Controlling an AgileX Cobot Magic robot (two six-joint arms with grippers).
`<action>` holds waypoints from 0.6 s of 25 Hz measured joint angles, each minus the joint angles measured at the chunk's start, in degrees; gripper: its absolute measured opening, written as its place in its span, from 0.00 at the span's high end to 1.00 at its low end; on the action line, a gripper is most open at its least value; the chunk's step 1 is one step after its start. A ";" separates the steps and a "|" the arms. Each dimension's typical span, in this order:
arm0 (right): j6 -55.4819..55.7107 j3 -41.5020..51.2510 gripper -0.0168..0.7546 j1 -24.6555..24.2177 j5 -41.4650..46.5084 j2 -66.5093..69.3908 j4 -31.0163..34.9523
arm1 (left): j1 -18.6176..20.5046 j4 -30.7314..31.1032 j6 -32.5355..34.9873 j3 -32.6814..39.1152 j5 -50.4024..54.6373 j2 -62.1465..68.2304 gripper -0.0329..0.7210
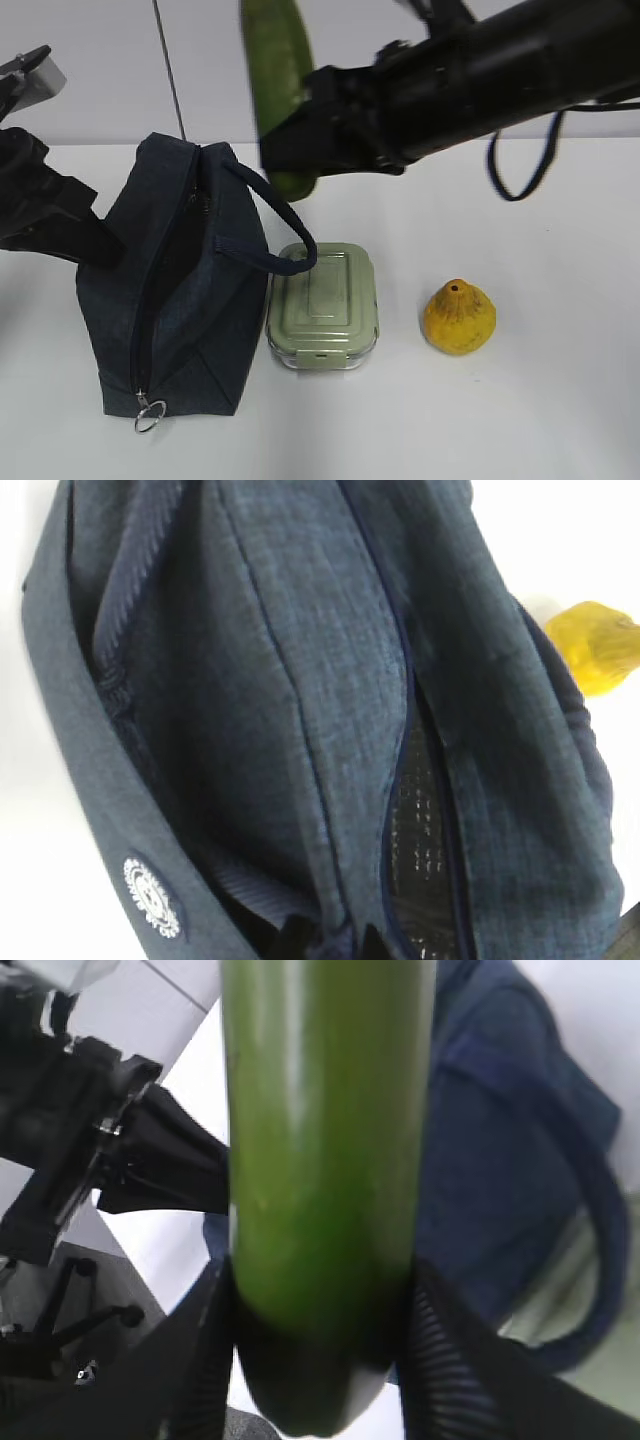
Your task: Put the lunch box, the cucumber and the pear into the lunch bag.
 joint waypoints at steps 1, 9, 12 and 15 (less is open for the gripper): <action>0.83 -1.05 0.56 1.82 -0.97 1.71 0.22 | 0.00 0.00 0.00 0.00 0.00 0.00 0.93; 2.34 -7.84 0.56 8.71 -5.01 11.38 4.17 | 0.00 -0.12 0.00 0.00 -0.07 0.00 0.93; 2.34 -8.48 0.56 10.28 -6.33 13.05 5.14 | 0.00 -0.12 0.00 0.00 -0.16 0.00 0.93; 3.73 -8.46 0.56 10.52 -6.09 15.38 3.58 | 0.00 -0.12 0.00 0.00 -0.28 0.00 0.93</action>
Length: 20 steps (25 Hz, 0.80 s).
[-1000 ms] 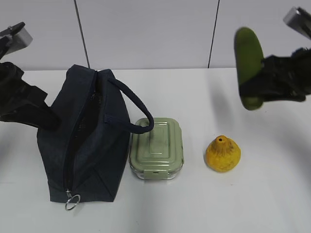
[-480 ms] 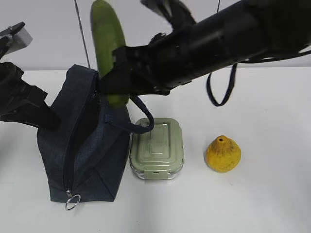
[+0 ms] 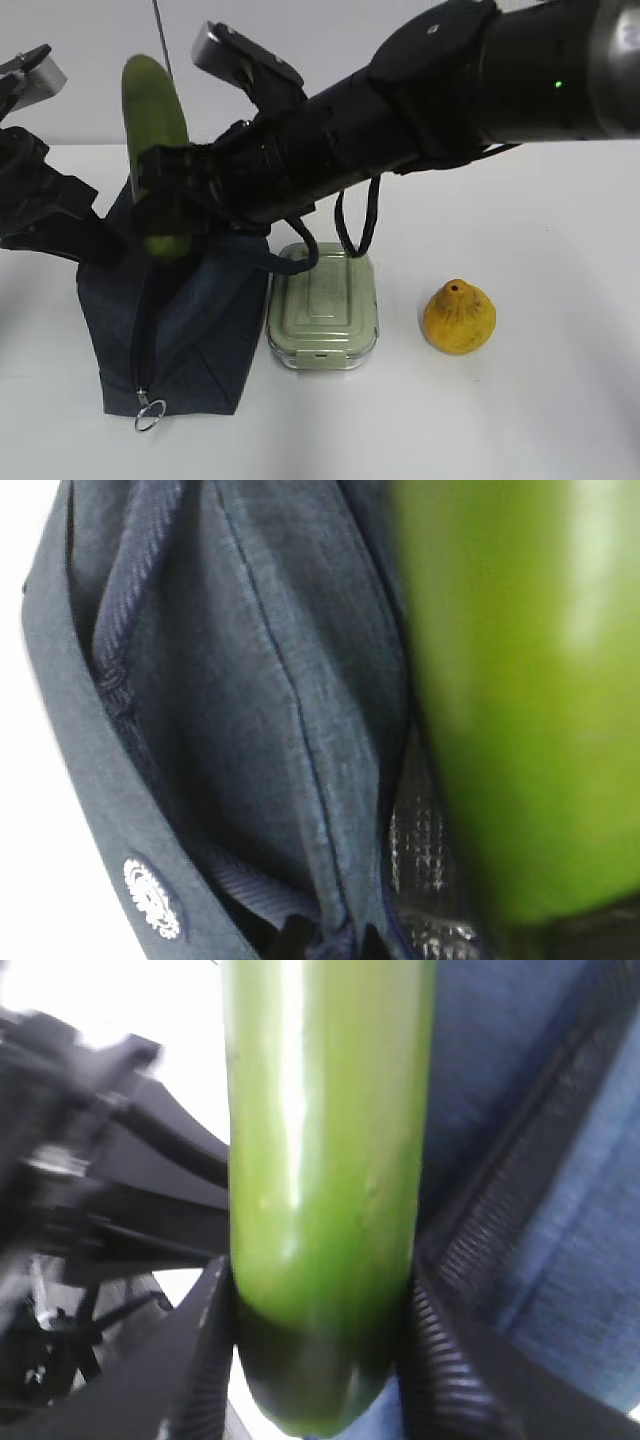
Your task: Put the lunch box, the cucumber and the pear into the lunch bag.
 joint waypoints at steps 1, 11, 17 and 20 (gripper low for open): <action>1.27 0.00 0.56 0.00 0.13 0.68 -2.01 | 0.00 -0.05 0.00 0.00 -0.06 0.00 0.93; 25.88 -0.03 0.56 0.08 5.05 2.22 -34.73 | 0.00 -0.50 0.00 0.00 -0.73 0.00 0.93; 26.56 -0.03 0.56 0.08 6.18 2.44 -35.47 | 0.00 -0.95 0.00 0.00 -0.78 0.00 0.93; 26.66 -0.03 0.56 0.08 6.87 2.44 -35.55 | 0.00 -1.12 0.00 0.00 -0.78 0.00 0.93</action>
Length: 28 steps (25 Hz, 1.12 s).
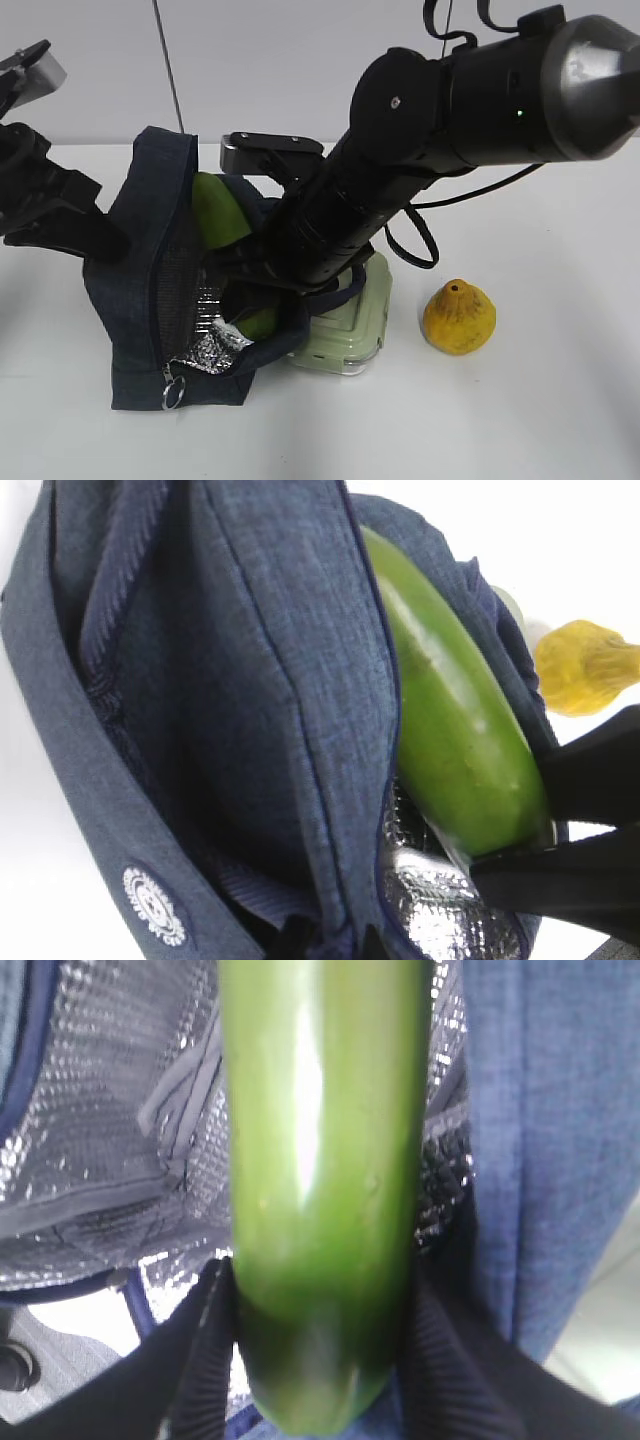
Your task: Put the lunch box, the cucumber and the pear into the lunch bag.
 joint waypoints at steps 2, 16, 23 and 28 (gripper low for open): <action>-0.82 -0.22 0.56 0.00 0.41 0.00 0.12 | 0.00 -0.05 0.00 0.00 0.12 0.00 0.93; -8.03 -4.31 0.31 0.00 7.80 -1.37 4.32 | -2.50 1.07 0.00 0.00 -0.03 0.00 0.93; -6.16 -4.31 0.31 0.00 8.17 -8.88 -2.84 | -2.50 1.50 0.00 0.00 -0.03 0.00 0.93; 0.90 -4.31 0.33 0.00 9.14 -14.42 -15.10 | -2.50 1.54 0.00 0.00 -0.03 0.00 0.93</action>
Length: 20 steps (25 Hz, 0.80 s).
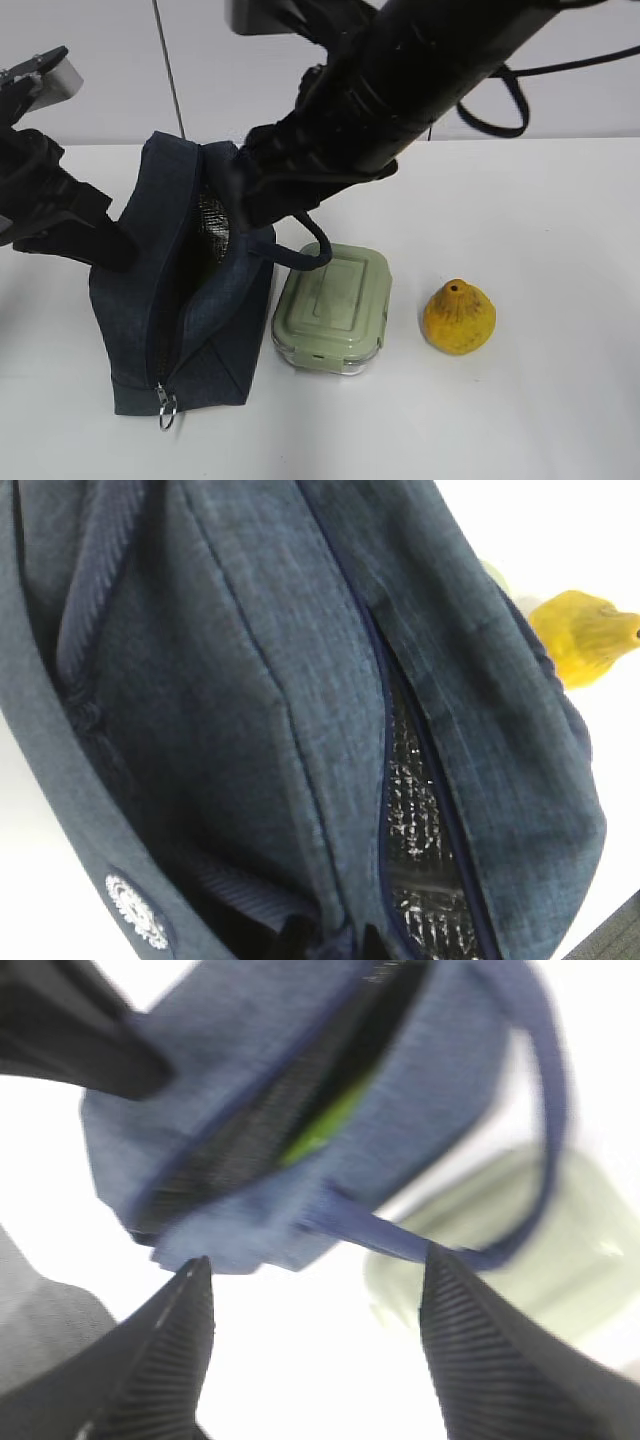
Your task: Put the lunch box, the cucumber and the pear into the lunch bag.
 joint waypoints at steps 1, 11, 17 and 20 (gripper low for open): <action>2.54 0.00 0.35 0.00 0.90 -0.41 -4.09 | 0.00 0.02 0.00 0.00 0.00 0.00 0.93; 11.53 3.94 0.40 -8.57 7.97 -0.66 -19.18 | -0.05 0.08 0.00 0.00 0.00 0.00 0.93; 7.26 5.99 0.40 -15.67 10.53 1.48 -17.04 | -0.05 0.08 0.00 0.00 0.00 0.00 0.93; 7.02 5.99 0.40 -15.45 10.64 3.78 -16.40 | -0.05 0.13 0.00 0.00 0.00 0.00 0.93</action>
